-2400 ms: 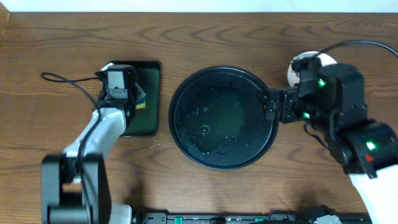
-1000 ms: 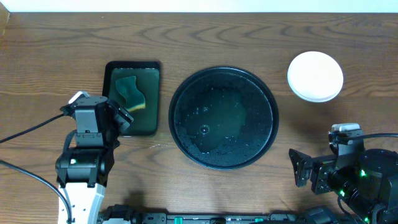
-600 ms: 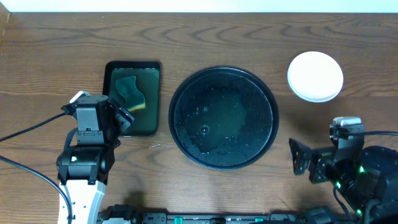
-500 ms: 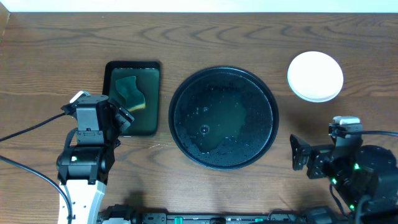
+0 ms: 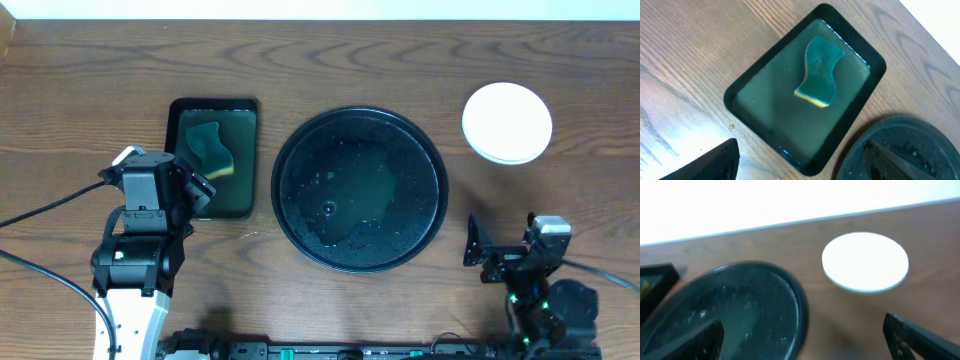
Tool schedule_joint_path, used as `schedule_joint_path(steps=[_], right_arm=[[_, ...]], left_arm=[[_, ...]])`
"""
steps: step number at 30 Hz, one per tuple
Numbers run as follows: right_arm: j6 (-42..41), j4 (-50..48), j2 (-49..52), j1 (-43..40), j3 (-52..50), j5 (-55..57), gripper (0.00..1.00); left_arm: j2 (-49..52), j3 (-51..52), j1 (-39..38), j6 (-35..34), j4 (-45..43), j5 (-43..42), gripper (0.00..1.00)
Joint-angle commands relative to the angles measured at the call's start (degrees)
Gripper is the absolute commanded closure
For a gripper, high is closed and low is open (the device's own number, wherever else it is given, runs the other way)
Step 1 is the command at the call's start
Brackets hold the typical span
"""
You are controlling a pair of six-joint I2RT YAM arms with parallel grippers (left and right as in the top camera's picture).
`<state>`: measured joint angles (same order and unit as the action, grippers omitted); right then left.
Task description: Clean dirty plates on tray and stack at the side
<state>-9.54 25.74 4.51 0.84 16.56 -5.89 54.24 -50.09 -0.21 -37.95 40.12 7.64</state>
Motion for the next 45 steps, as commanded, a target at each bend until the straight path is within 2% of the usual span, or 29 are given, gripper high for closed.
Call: schedule_joint_path(steps=[1,8,17,45], right_arm=[[0.85,-4.7,-3.89,-0.55,-5.35,-0.59,0.01],[0.83,-22.99,-4.2,-0.55,-16.11,-0.59,0.01],[1.07,-21.46,-4.2,-0.55,-16.24,3.56,0.01],[2.12,-21.57,-4.17,-0.52,-16.24,3.5,0.01]], left_arm=[[0.11,0.11,0.13,-0.72,0.15,0.31,0.21],[0.11,0.11,0.13,-0.72,0.15,0.31,0.21],[0.11,0.11,0.13,-0.72,0.15,0.31,0.21],[0.11,0.11,0.15,-0.7,0.17,0.33,0.21]])
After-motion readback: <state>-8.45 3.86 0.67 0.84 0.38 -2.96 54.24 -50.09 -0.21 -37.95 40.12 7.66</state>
